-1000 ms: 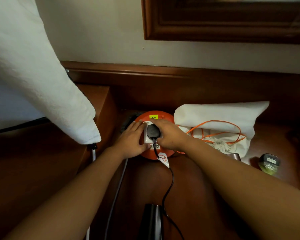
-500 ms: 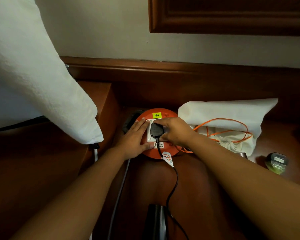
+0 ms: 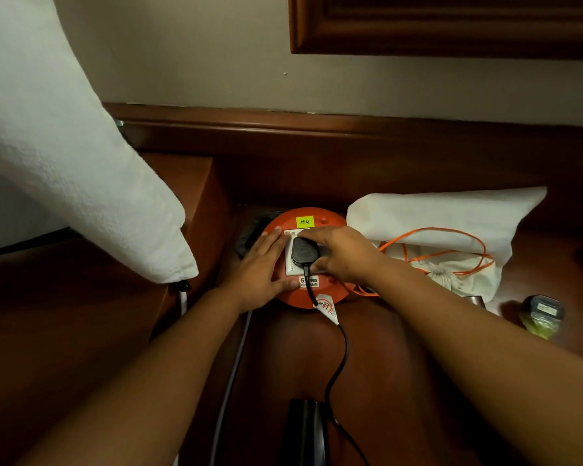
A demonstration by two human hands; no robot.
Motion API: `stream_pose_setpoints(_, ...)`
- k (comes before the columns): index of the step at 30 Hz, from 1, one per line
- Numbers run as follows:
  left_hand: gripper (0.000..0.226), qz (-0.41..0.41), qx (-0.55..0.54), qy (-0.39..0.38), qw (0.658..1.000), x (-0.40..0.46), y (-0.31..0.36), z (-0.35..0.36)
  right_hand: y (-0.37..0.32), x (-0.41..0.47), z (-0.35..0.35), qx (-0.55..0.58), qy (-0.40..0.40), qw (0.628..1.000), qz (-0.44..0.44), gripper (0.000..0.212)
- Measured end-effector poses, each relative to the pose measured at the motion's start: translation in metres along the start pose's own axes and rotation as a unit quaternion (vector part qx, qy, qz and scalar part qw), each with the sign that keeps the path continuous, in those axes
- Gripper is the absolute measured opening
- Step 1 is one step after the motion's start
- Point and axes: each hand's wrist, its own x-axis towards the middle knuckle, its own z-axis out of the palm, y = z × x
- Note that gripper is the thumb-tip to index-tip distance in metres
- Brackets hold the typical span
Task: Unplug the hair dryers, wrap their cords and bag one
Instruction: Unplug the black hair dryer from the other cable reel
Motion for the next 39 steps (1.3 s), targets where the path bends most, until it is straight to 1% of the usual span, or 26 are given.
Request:
stream_pose_setpoints(6,0.090,0.000,0.001,0.002,1.000,0.000,-0.001,0.001,0.002,0.000,-0.002,-0.022,-0.010,1.000,-0.015,0.064)
stream_pose_setpoints(23,0.091,-0.006,-0.002,0.000,1.000,-0.001,0.000,0.001,0.007,-0.001,0.004,-0.043,-0.004,0.998,-0.044,0.064)
stream_pose_setpoints(29,0.091,-0.002,-0.003,0.001,1.000,-0.001,-0.002,0.002,0.008,-0.009,0.000,0.050,0.019,0.997,-0.049,0.059)
stream_pose_setpoints(34,0.091,-0.004,0.006,0.006,1.000,0.000,-0.001,0.002,0.005,-0.012,0.006,0.085,0.040,0.994,-0.051,0.058)
stream_pose_setpoints(37,0.086,-0.013,0.022,0.022,0.999,-0.004,0.005,0.004,0.008,-0.020,0.006,0.085,0.062,0.994,-0.025,0.059)
stream_pose_setpoints(39,0.079,-0.026,0.030,0.043,0.998,-0.009,0.012,0.006,0.011,-0.032,0.007,0.072,0.075,0.995,0.005,0.061)
